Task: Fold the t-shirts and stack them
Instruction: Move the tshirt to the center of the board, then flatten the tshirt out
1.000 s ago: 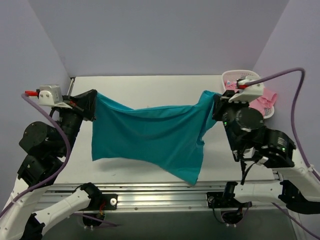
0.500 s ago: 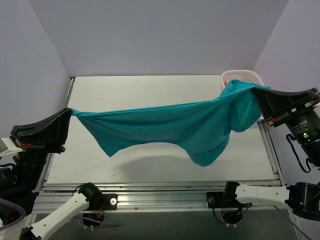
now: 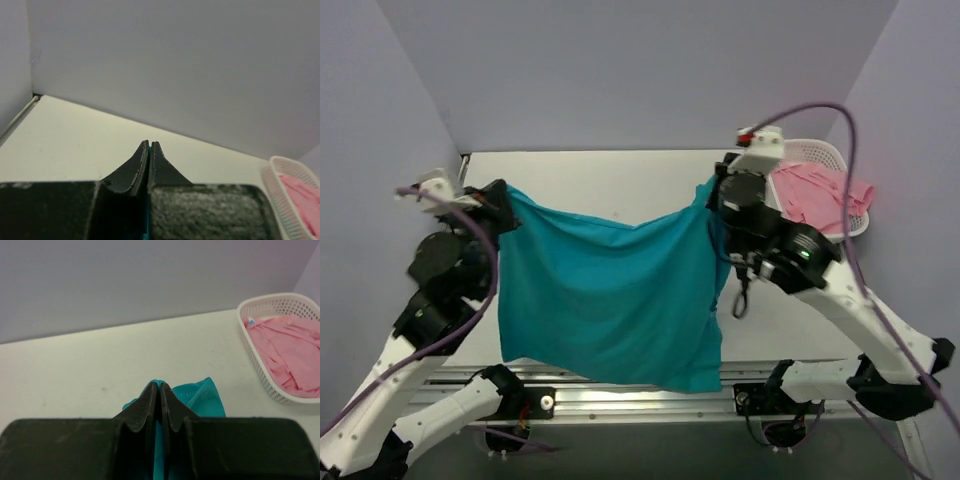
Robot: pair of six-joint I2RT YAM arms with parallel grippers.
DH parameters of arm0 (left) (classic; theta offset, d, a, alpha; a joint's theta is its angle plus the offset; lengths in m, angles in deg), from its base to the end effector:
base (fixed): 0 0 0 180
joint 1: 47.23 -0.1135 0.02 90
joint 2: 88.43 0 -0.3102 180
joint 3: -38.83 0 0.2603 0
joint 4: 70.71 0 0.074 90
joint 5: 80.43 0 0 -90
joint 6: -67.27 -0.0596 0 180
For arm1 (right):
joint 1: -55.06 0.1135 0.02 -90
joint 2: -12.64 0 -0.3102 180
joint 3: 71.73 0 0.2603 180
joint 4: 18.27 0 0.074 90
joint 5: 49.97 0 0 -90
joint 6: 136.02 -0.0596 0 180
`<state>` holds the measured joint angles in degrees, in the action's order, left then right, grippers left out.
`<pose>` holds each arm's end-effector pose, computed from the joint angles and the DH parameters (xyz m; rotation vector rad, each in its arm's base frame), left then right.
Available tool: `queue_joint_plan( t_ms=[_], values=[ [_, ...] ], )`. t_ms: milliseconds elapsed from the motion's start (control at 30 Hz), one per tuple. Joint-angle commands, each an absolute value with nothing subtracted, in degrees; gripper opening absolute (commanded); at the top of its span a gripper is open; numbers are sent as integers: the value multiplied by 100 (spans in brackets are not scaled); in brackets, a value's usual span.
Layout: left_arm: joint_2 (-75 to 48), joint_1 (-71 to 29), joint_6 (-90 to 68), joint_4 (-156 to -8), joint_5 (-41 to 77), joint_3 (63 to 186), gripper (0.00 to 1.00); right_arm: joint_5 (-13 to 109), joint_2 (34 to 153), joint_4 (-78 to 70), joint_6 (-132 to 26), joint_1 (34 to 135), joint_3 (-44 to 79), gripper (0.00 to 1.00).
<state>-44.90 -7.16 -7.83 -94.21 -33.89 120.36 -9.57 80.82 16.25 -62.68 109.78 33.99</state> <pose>0.1134 -0.0418 0.5168 -0.3527 1.3492 -0.3007 0.1662 0.1563 0.5660 0.1868 1.5347 0.3332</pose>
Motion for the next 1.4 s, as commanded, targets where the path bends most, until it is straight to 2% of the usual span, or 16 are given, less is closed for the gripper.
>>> queue_joint_plan(
  t_ms=[0, 200, 400, 600, 800, 867, 900, 933, 967, 1000, 1033, 1067, 1100, 1133, 1167, 1367],
  values=[
    [-3704, -1195, -684, -8888, -3889, 11720, 2, -34, 8742, 467, -6877, 9525, 2301, 0],
    [-1526, -3471, 652, -7940, -1655, 11429, 2, 84, 11164, -1143, -6773, 8644, 2042, 0],
    [1531, -4143, 1110, -7674, -1013, 12561, 2, 57, 13537, -1382, -6378, 8275, 3875, 0],
    [3116, -4424, 1251, -7858, -546, 14038, 2, 303, 15113, -1250, -6219, 7879, 5460, 0],
    [3961, -4687, 1506, -8078, -125, 15111, 2, 295, 16037, -1083, -6035, 7606, 6998, 2],
    [4138, -4697, 1602, -8166, -19, 15357, 2, 181, 16135, -1249, -5991, 7580, 7210, 36],
    [4286, -4888, 1646, -8201, 8, 15532, 2, 128, 16170, -1372, -5973, 7580, 7202, 57],
    [4357, -4916, 1690, -8210, 25, 15595, 2, -38, 16188, -1608, -5938, 7580, 7202, 89],
    [4419, -4943, 1769, -8201, 78, 15656, 2, -83, 16197, -1741, -5912, 7580, 7193, 98],
    [4533, -5013, 1831, -8193, 104, 15761, 3, -92, 16240, -1882, -5859, 7571, 7185, 100],
    [4586, -5048, 1875, -8175, 209, 15815, 8, -136, 16258, -2153, -5772, 7571, 7185, 100],
    [4630, -5075, 1954, -8105, 236, 15859, 23, -136, 16276, -2277, -5718, 7571, 7202, 100],
    [4691, -5110, 1963, -8026, 271, 15920, 67, -136, 16276, -2401, -5683, 7571, 7202, 100],
    [4709, -5119, 1937, -7947, 280, 15955, 89, -136, 16267, -2532, -5665, 7580, 7220, 100],
    [4718, -5119, 1841, -7851, 298, 15999, 94, -128, 16250, -2586, -5630, 7580, 7228, 100],
    [3791, -5101, 1445, -7421, 298, 15729, 94, -811, 15189, -3288, -5008, 7808, 6422, 100]
  ],
)
